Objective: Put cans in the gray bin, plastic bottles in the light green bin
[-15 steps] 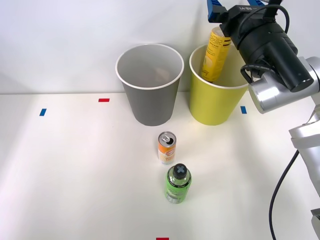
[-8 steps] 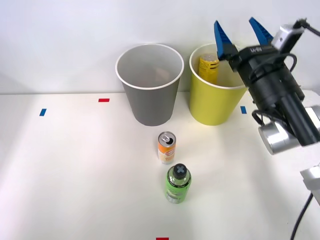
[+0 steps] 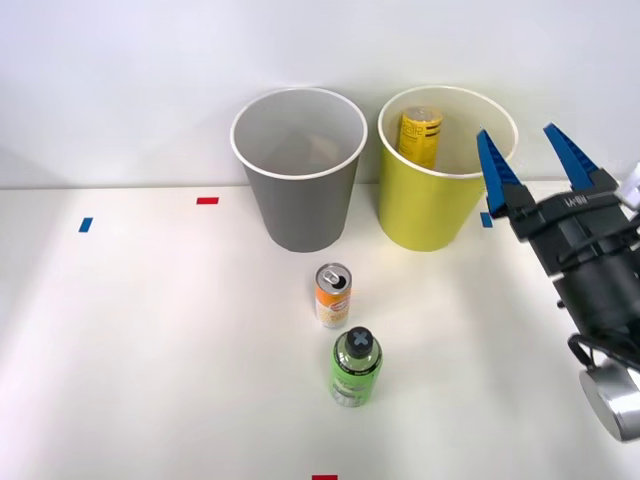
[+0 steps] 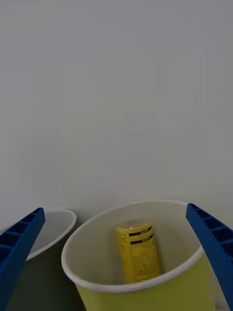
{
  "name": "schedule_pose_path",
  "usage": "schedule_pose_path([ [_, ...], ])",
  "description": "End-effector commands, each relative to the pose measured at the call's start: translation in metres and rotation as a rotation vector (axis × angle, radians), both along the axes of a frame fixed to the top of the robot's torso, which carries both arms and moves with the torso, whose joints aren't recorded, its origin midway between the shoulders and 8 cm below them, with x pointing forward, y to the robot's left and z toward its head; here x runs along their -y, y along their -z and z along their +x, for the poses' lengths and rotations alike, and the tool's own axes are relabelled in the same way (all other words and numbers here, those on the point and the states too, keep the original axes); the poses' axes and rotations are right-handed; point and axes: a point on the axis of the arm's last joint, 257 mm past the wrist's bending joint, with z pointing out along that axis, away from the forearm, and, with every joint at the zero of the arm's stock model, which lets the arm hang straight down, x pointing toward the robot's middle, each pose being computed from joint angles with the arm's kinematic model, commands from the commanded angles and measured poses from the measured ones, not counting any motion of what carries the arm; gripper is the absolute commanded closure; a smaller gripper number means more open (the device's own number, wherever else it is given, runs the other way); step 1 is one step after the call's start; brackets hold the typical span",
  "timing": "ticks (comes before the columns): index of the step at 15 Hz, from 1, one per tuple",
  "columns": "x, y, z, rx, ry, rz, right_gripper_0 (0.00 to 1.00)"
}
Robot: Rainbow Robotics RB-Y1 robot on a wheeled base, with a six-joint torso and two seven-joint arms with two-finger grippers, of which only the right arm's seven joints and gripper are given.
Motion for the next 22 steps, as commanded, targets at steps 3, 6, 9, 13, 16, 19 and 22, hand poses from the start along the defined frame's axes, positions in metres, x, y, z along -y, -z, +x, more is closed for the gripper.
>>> schedule_pose_path([
  [3, 0.030, 0.035, -0.060, -0.013, 0.048, -0.010, 0.00],
  [6, 0.042, 0.068, -0.091, -0.036, 0.129, -0.077, 0.00],
  [9, 0.045, 0.102, -0.112, -0.099, 0.218, -0.088, 0.00],
  [13, 0.048, 0.145, -0.142, -0.195, 0.348, -0.137, 0.00],
  [16, 0.053, 0.165, -0.154, -0.240, 0.392, -0.188, 0.00],
  [19, 0.064, 0.193, -0.164, -0.272, 0.416, -0.190, 0.00],
  [22, 0.070, 0.214, -0.171, -0.267, 0.433, -0.184, 0.00],
])
